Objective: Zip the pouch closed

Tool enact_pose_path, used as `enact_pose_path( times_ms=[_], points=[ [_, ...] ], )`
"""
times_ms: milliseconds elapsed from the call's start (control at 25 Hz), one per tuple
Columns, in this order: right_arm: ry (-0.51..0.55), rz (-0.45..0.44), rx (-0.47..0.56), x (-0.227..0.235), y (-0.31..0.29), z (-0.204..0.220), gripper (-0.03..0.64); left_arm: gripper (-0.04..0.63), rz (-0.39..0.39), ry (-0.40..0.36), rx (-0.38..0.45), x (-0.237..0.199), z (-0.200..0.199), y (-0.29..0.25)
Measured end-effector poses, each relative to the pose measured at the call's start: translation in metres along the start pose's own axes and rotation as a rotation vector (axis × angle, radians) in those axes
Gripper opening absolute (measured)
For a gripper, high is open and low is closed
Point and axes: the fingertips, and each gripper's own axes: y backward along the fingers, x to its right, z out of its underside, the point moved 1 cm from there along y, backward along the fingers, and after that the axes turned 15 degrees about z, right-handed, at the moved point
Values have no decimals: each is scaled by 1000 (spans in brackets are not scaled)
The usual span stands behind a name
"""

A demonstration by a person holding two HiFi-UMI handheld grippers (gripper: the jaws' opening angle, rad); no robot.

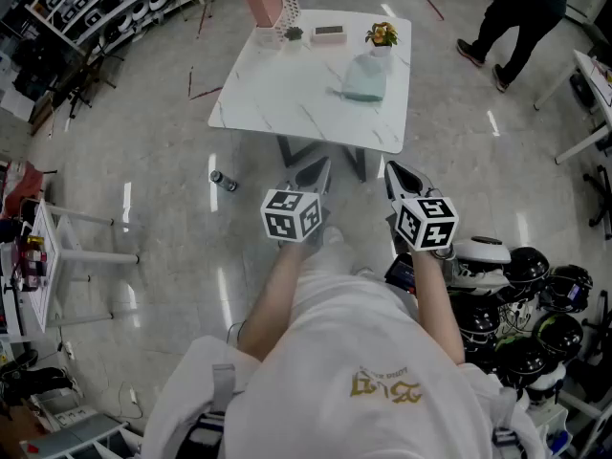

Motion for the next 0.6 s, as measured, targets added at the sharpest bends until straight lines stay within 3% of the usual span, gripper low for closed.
enact_pose_path(
  times_ms=[320,440,480,520,560,600],
  points=[
    [11,-11,4,-9,-1,1,12,18,-20,-2,2,-6,2,10],
    [1,-2,17,-10,-2,-2,12,18,9,15,22,-5,0,11],
    [4,9,19,-8,-3,-2,12,47,35,38,28,-4,0,9],
    [16,17,18,-8,-5,-3,17,166,58,67,28,-4,1,7],
    [29,20,15,-8,-7,-2,78,242,68,88,23,-5,2,6],
    [39,18,11,-10,-9,-1,132,240,65,93,14,-7,4,6]
  ],
)
